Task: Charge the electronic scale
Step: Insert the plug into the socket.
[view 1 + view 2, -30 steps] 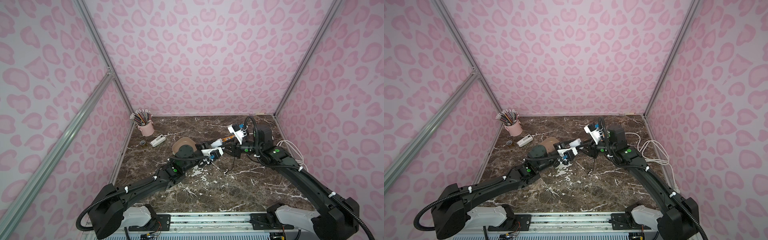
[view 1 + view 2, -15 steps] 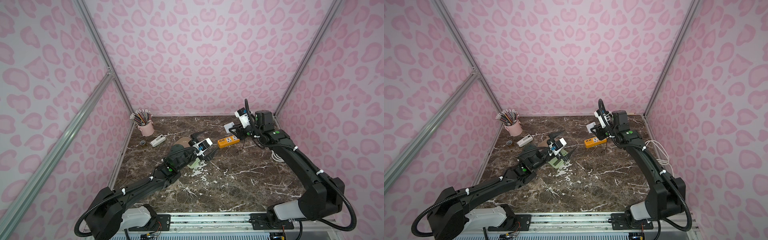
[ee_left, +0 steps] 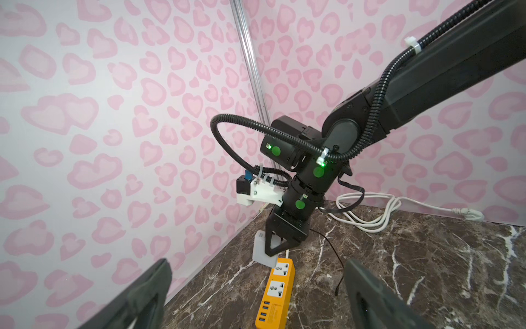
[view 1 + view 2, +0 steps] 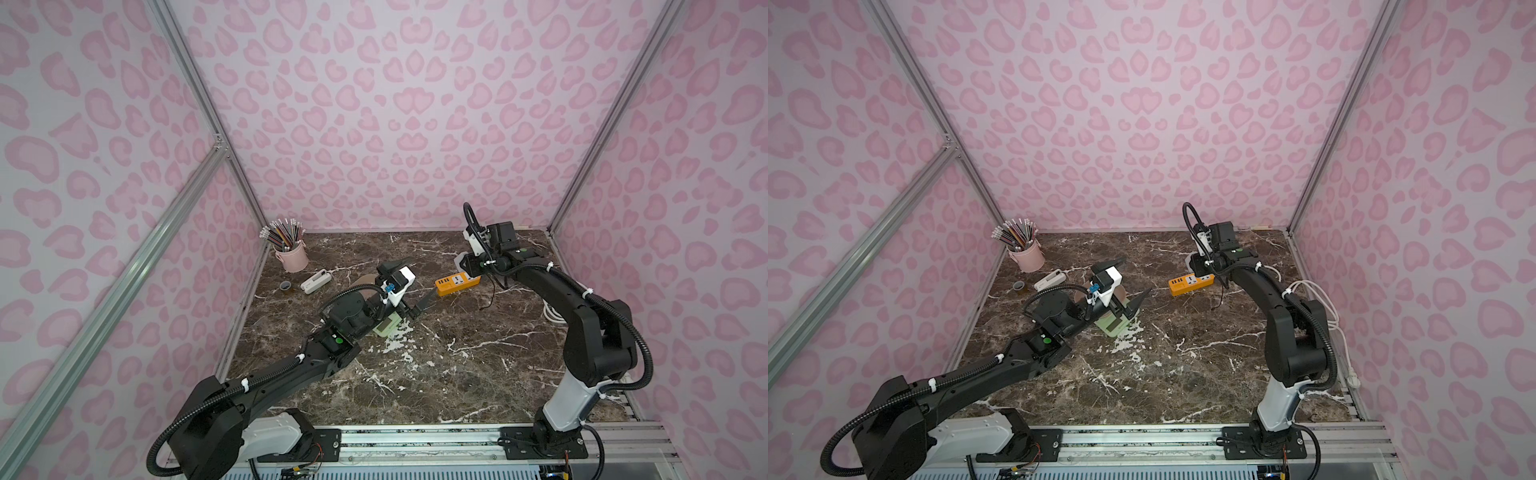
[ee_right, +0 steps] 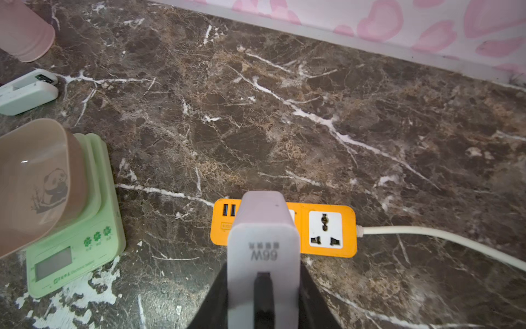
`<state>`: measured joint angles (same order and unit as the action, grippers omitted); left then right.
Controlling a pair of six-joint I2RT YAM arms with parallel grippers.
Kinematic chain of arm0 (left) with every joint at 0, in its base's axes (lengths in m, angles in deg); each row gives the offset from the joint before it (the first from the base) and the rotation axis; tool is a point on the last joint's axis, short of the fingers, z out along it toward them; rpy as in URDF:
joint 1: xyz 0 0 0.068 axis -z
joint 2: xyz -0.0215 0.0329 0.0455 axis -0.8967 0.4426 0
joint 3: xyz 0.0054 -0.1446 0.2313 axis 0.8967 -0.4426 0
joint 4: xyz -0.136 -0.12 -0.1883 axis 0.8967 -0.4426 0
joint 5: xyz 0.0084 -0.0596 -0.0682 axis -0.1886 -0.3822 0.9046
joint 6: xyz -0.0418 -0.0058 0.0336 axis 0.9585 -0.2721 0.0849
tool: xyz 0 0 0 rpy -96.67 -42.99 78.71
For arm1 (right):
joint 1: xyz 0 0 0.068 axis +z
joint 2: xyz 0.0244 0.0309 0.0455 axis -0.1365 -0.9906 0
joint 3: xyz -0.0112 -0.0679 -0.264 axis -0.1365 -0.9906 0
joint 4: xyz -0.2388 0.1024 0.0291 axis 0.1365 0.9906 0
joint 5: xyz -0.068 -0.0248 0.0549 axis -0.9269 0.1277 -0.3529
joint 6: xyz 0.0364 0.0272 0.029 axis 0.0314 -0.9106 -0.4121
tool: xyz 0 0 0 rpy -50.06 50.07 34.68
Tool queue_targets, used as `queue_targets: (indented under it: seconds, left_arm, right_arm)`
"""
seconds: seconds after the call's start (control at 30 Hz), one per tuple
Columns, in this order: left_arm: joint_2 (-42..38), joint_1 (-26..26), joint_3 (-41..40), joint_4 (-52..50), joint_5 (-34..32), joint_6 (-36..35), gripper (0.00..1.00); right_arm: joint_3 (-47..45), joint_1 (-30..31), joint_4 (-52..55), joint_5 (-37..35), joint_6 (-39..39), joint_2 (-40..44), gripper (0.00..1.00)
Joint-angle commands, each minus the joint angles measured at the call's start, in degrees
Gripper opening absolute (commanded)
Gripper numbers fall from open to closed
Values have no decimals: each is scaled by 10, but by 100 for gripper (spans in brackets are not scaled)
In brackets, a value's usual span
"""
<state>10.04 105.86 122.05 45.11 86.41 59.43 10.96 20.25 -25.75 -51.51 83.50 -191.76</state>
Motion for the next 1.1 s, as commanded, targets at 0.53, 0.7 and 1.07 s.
queue_targets:
  seconds: [0.53, 0.7, 1.07]
  left_arm:
    - [-30, 0, -17, 5, -17, -9, 96]
    - [-26, 0, -16, 2, -18, -11, 96]
    - [-28, 0, -18, 3, -16, -15, 97]
  right_arm:
    - [46, 25, 20, -80, 3, -77, 6]
    - [48, 30, 28, -92, 6, -82, 6]
    - [40, 32, 35, -106, 4, -82, 6]
